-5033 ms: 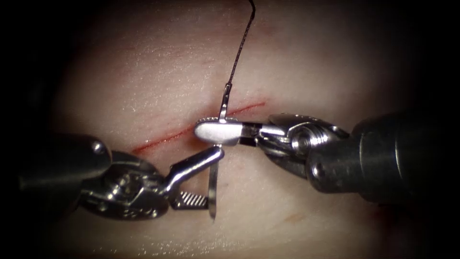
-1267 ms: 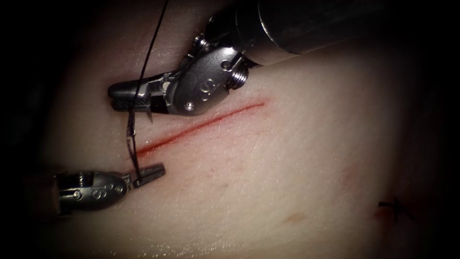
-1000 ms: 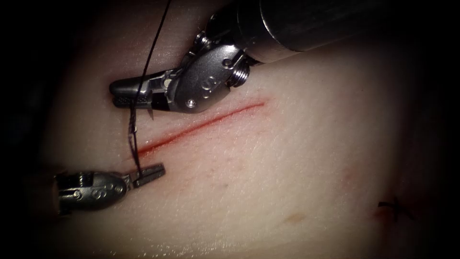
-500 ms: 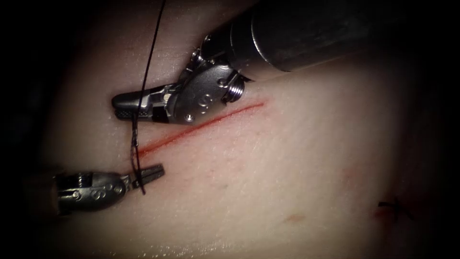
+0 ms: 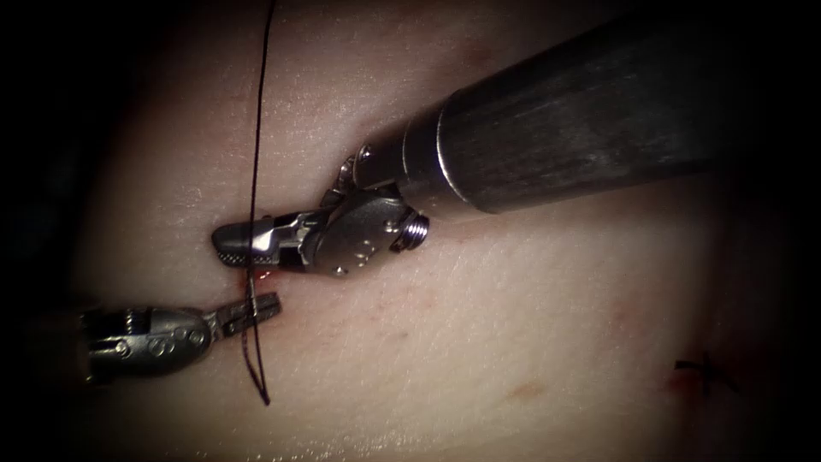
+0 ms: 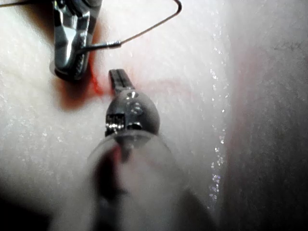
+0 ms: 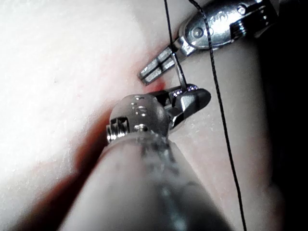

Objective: Wound Closure

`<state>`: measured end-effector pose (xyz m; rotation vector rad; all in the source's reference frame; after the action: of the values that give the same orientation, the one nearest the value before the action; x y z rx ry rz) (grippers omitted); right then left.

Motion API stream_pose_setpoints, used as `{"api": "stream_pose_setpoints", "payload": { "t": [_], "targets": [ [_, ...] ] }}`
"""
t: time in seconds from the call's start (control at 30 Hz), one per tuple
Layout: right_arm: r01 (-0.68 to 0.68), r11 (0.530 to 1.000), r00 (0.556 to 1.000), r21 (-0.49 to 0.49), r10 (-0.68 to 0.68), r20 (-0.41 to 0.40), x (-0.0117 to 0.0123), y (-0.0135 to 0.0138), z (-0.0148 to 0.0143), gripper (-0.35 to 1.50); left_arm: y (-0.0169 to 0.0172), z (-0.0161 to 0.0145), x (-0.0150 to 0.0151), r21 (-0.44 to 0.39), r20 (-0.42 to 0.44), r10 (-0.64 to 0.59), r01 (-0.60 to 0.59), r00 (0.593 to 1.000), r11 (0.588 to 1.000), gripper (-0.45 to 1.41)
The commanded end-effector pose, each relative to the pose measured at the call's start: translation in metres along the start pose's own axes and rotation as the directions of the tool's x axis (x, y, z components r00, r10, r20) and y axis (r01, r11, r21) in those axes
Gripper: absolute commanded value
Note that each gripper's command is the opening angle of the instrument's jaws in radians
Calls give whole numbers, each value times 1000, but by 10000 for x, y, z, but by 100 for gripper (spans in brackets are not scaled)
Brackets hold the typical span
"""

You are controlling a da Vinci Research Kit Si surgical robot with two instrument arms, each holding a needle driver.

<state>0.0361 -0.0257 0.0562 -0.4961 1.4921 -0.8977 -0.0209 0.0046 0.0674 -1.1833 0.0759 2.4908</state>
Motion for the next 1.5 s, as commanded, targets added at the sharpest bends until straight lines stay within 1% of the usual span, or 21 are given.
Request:
{"api": "stream_pose_setpoints", "payload": {
  "t": [0.03,0.07,0.17,0.4,0.53,0.73,1.33,1.5],
  "targets": [
    [-12,1000,1000,9,12,2,0,-18,5,-35,10,7,-3,-1,0,-1,1,1000,1000,-45],
    [-16,1000,1000,12,16,7,-2,-27,2,-35,11,6,-3,0,1,-1,1,1000,1000,-45],
    [-34,999,999,2,34,13,-4,-34,-1,-35,13,3,-3,-1,1,0,0,1000,1000,-45],
    [-51,999,999,-3,51,17,-2,-35,1,-35,14,2,-3,-1,1,0,0,1000,1000,-45],
    [-77,997,997,4,77,25,-3,-44,1,-35,14,2,-3,-1,1,0,0,1000,1000,-45],
    [-118,993,992,6,117,45,-5,-54,-10,-35,13,1,-4,-2,1,0,0,1000,1000,-45],
    [-178,984,980,8,176,92,-6,-68,-31,-35,13,1,-5,-2,1,0,0,1000,1000,-45],
    [-205,979,974,4,203,97,-6,-71,-31,-35,13,2,-4,-2,1,0,0,1000,1000,-45]
  ]
}}
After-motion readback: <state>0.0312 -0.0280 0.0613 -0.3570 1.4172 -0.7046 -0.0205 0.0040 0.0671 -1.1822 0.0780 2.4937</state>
